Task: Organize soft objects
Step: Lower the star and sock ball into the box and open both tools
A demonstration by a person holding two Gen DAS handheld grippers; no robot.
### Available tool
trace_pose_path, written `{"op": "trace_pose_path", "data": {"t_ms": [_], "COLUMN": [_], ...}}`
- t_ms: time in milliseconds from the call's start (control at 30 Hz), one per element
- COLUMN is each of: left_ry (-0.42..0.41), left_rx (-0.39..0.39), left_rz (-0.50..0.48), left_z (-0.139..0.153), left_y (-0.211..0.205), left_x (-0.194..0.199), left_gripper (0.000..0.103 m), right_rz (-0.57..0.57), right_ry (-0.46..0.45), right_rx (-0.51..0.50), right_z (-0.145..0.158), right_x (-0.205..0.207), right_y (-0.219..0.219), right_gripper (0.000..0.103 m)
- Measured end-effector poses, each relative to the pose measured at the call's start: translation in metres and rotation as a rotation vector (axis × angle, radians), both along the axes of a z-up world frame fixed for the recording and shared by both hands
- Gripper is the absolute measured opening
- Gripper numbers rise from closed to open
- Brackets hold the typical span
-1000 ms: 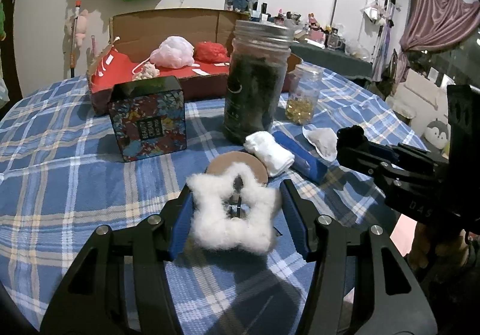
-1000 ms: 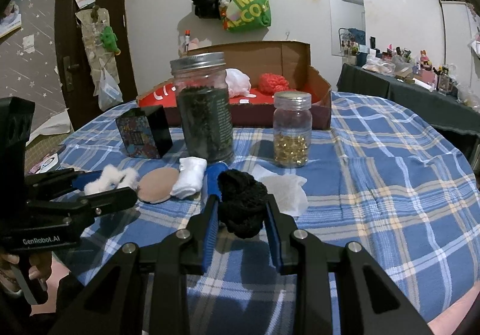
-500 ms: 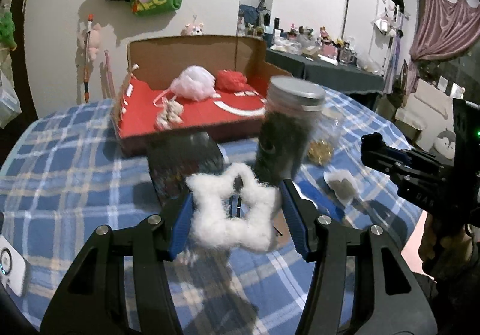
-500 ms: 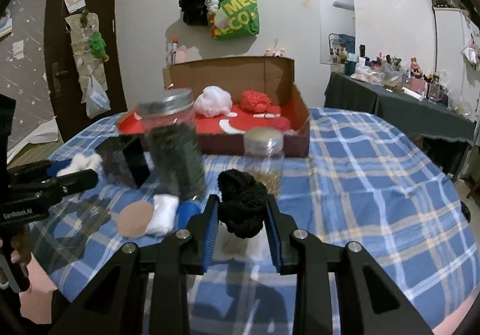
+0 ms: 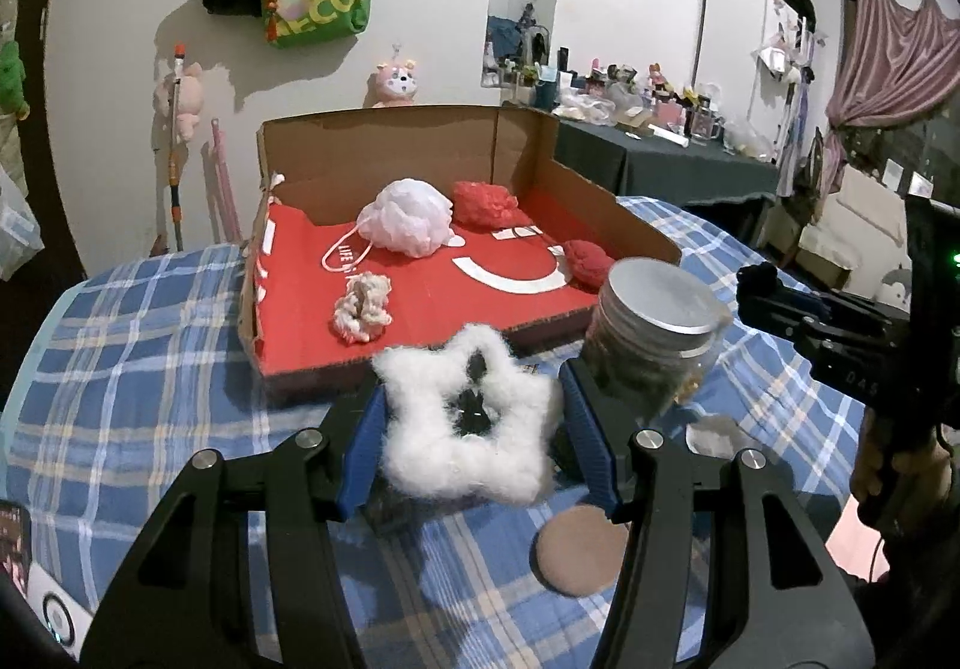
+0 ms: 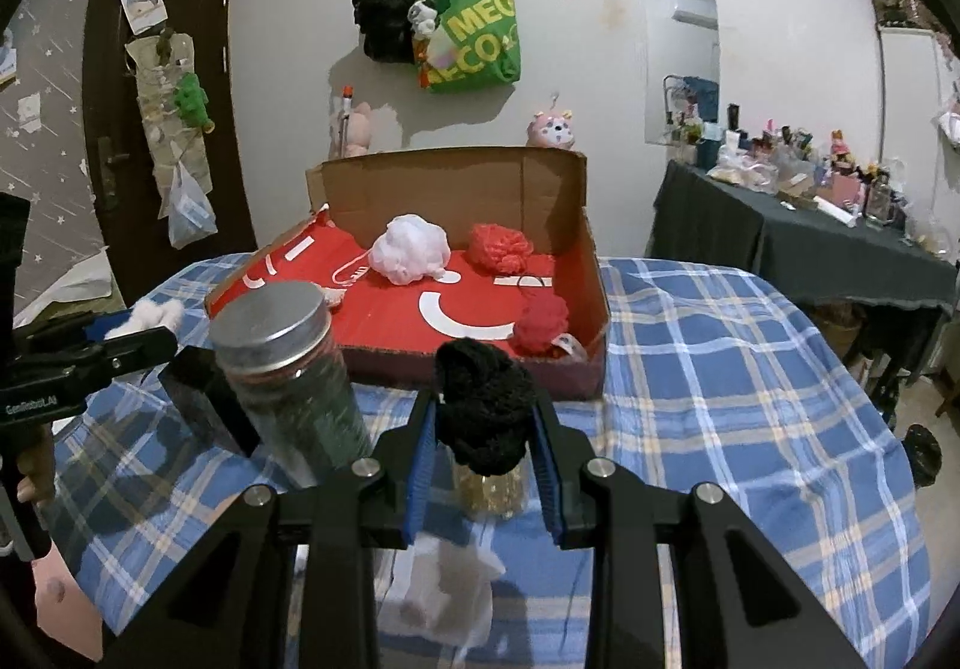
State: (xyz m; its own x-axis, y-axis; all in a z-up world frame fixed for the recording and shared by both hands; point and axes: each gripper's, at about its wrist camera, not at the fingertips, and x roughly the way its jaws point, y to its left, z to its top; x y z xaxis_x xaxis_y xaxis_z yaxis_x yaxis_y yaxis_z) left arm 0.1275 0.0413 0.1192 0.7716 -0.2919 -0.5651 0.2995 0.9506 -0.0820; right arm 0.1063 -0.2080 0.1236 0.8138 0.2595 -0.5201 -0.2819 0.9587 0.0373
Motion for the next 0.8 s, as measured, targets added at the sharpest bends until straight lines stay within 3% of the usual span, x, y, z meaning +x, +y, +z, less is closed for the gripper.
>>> {"op": "trace_pose_path", "data": {"t_ms": [200,467,800], "left_ry": [0.035,0.149,0.325], "left_rx": [0.021,0.006,0.067], "left_rz": [-0.038,-0.121,-0.211], "left_z": [0.006,0.005,-0.013], "left_y": [-0.001,-0.004,-0.024], "left_x": [0.027,0.074,0.149], "left_gripper": [0.053,0.053,0.053], "right_rz": [0.056,0.165,0.339], "right_ry": [0.053,0.140,0.342], "right_rx": [0.016,0.016,-0.001], "right_z": [0.005,0.010,0.003], "right_x": [0.030,0.072,0.149], "right_y": [-0.002,0.003,0.030], "right_gripper": [0.032,0.032,0.032]}}
